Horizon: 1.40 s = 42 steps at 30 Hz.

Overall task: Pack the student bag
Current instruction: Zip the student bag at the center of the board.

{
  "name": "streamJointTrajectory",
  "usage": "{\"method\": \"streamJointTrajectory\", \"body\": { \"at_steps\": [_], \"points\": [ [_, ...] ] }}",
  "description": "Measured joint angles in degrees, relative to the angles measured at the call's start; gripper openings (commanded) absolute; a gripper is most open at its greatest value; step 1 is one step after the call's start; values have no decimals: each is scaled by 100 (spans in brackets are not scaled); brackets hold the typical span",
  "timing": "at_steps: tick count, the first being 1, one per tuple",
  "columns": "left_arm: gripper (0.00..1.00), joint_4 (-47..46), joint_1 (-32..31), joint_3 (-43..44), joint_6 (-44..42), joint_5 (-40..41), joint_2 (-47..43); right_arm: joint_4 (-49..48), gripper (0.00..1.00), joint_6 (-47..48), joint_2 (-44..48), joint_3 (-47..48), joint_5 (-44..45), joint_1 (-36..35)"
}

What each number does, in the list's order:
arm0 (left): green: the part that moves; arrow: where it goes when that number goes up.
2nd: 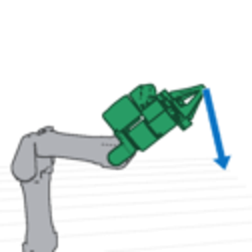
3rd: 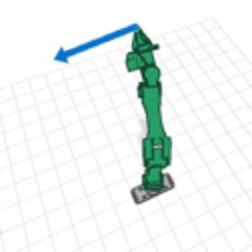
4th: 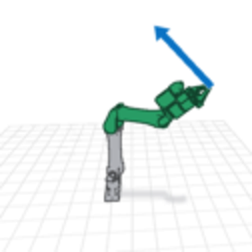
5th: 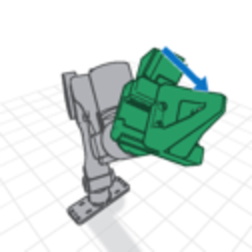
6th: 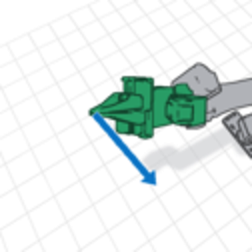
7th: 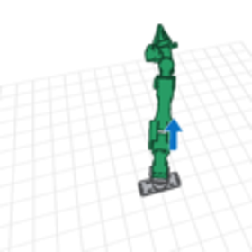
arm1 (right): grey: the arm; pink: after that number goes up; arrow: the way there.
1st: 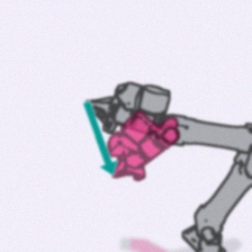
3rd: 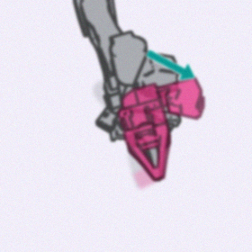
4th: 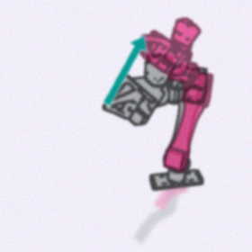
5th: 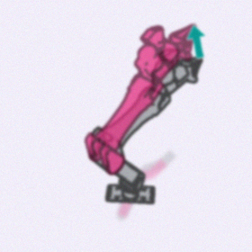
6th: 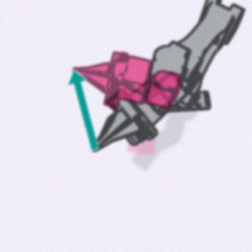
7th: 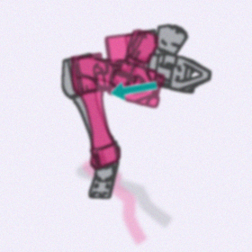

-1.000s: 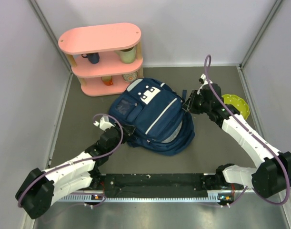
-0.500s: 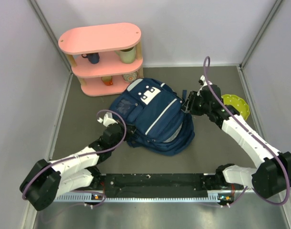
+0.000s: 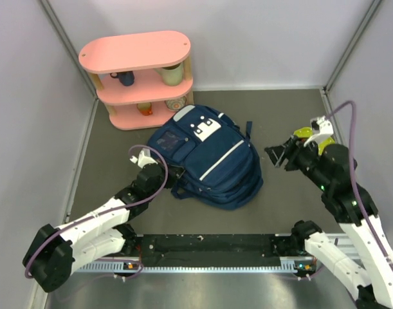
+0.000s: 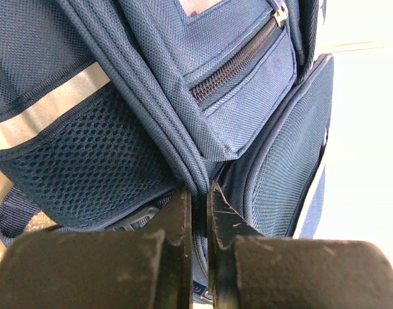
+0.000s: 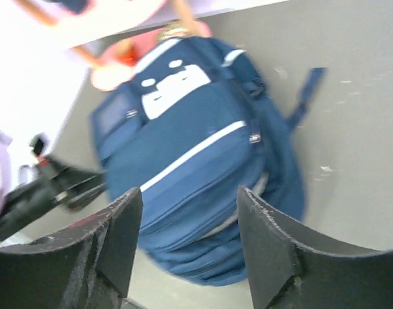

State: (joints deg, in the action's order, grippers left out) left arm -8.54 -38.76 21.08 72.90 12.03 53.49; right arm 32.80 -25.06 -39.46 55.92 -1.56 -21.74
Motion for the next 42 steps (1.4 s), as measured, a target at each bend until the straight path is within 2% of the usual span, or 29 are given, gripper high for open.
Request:
{"method": "streamJointTrajectory", "body": {
  "at_steps": [3, 5, 8, 11, 13, 22, 26, 31, 42],
  "points": [
    [0, 155, -9, 92, 52, 0, -7, -155, 55, -404, 605, -350, -334, -581],
    [0, 254, -20, 151, 74, 2, -4, -170, 55, -702, 680, -643, -50, -1690],
    [0, 363, -48, 245, 109, 11, 4, -94, 54, -1064, 378, -944, 756, -3593],
    [0, 435, -76, 334, 118, 26, 44, -39, 52, -1423, -376, -887, 1921, -5003],
    [0, 457, -83, 356, 131, 26, 55, -35, 52, -1709, -960, -817, 2667, -5694],
    [0, 577, -92, 356, 175, 28, -9, -35, 52, -3134, -2922, -273, 4745, -6736],
    [0, 645, -101, 328, 107, 31, -225, -68, 52, -3517, -3563, 70, 5278, -6824],
    [0, 715, -111, 192, -146, 20, -529, -79, 46, -3810, -4074, 157, 5587, -6824],
    [0, 774, -114, 164, -728, -129, -568, -59, 45, -3908, -4743, 334, 5692, -6824]
  ]
}}
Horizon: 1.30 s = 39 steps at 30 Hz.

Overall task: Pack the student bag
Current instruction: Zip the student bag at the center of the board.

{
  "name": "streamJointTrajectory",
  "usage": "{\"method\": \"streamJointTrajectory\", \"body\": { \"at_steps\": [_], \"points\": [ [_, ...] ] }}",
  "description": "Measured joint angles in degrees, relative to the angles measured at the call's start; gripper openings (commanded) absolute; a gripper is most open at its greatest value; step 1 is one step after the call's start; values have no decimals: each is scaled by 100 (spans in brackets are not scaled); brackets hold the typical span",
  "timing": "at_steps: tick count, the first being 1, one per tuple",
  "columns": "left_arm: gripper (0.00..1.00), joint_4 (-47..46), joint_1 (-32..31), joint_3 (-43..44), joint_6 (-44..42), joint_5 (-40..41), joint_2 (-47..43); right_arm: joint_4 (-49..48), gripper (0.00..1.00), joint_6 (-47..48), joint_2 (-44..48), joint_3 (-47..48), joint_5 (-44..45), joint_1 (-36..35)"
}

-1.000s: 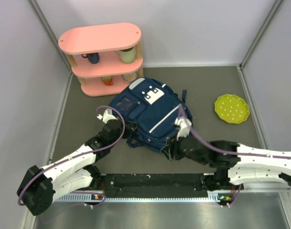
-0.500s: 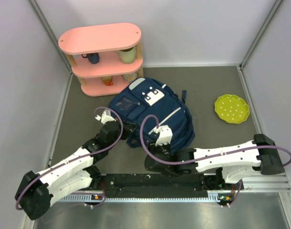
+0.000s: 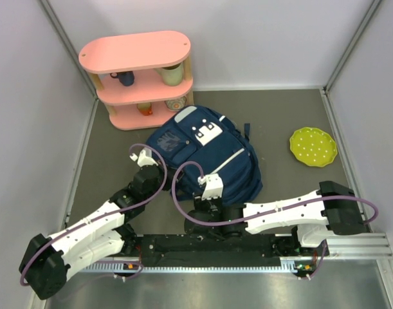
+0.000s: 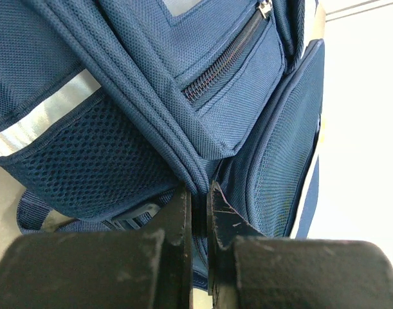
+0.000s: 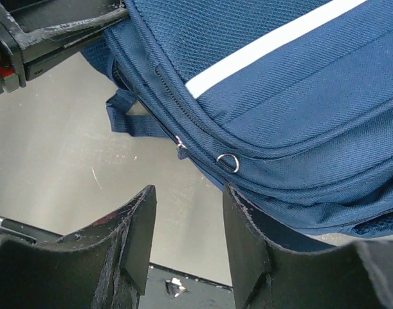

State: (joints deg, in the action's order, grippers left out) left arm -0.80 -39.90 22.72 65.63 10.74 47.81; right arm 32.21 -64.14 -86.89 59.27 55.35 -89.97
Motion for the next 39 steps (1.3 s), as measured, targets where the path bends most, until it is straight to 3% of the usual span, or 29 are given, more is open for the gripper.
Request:
{"method": "streamJointTrajectory", "body": {
  "at_steps": [21, 39],
  "points": [
    [0, 79, 11, 157, -1016, -1038, 28, -743, 46, -372, -162, -111, -868, 409],
    [0, 131, 9, 146, -916, -1088, -146, 544, 46, -1351, -476, 120, -452, 131]
  ]
}}
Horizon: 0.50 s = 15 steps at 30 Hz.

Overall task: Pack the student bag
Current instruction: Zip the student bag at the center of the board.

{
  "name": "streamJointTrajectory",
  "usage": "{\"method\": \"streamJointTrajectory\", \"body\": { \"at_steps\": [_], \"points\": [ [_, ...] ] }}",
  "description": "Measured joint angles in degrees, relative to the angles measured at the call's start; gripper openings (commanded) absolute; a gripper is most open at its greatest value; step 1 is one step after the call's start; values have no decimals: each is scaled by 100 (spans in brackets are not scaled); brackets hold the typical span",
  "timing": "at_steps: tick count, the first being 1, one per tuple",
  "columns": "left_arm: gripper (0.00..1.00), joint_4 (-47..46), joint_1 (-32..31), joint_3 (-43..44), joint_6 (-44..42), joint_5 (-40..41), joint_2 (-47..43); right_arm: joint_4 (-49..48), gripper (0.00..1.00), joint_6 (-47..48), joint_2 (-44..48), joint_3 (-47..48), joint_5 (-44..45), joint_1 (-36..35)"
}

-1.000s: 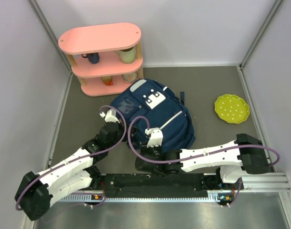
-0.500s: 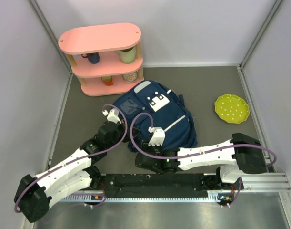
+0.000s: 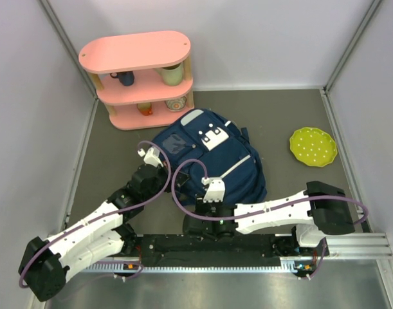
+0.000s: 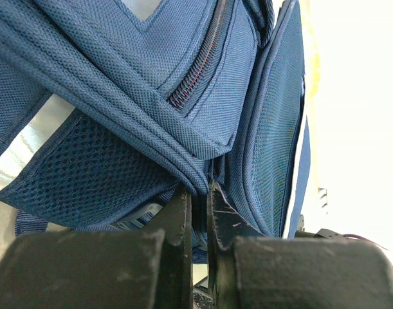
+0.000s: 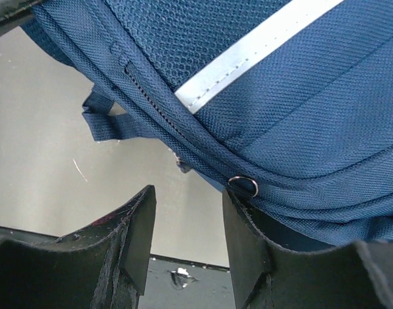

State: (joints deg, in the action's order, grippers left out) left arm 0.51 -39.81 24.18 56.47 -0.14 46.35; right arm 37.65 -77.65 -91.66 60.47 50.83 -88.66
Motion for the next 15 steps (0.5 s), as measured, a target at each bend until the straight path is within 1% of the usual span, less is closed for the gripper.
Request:
{"method": "streamJointTrajectory", "body": {
  "at_steps": [8, 15],
  "points": [
    [0, -24, -2, -9, 44, -9, 0, 160, 47, -70, 0, 0, 122, -31],
    [0, -118, 2, -9, 127, 9, 0, 378, 47, -33, 0, 173, 59, 197]
  ]
}}
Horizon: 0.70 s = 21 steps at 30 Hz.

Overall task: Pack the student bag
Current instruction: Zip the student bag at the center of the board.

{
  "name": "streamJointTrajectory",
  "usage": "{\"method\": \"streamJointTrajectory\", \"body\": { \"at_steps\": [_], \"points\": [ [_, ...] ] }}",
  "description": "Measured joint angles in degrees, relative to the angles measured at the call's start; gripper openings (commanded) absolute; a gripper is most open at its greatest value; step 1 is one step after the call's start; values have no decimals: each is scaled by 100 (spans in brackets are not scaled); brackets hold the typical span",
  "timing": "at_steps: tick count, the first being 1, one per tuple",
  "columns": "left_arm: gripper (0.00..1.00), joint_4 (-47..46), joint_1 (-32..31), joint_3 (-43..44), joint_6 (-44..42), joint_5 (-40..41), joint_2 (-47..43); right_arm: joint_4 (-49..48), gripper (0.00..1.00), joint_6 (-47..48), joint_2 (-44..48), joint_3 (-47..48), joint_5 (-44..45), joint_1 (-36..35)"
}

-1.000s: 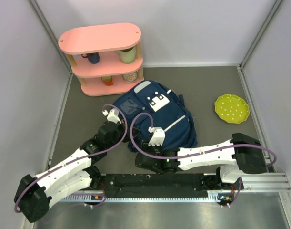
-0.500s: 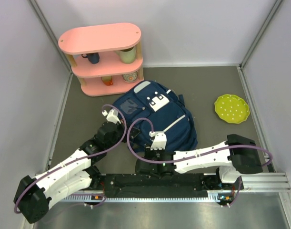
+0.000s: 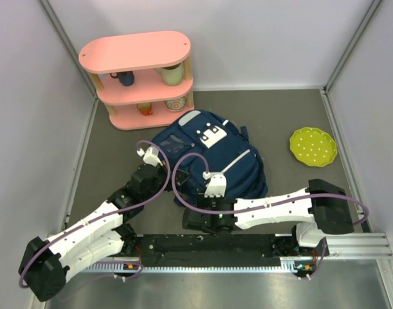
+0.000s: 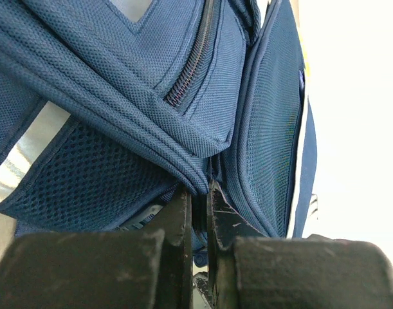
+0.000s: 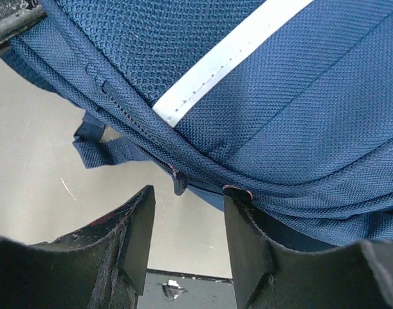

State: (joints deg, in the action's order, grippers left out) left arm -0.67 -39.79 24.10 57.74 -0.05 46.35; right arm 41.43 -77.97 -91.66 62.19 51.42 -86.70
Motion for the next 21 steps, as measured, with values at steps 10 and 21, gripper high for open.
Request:
{"method": "streamJointTrajectory", "body": {
  "at_steps": [10, 21],
  "points": [
    [0, -133, 7, -11, 101, 72, 2, 306, 35, 260, -286, 356, 149, 177],
    [0, -273, 7, -96, 111, 46, 4, 361, 3, 289, -498, 358, 365, 251]
  ]
}}
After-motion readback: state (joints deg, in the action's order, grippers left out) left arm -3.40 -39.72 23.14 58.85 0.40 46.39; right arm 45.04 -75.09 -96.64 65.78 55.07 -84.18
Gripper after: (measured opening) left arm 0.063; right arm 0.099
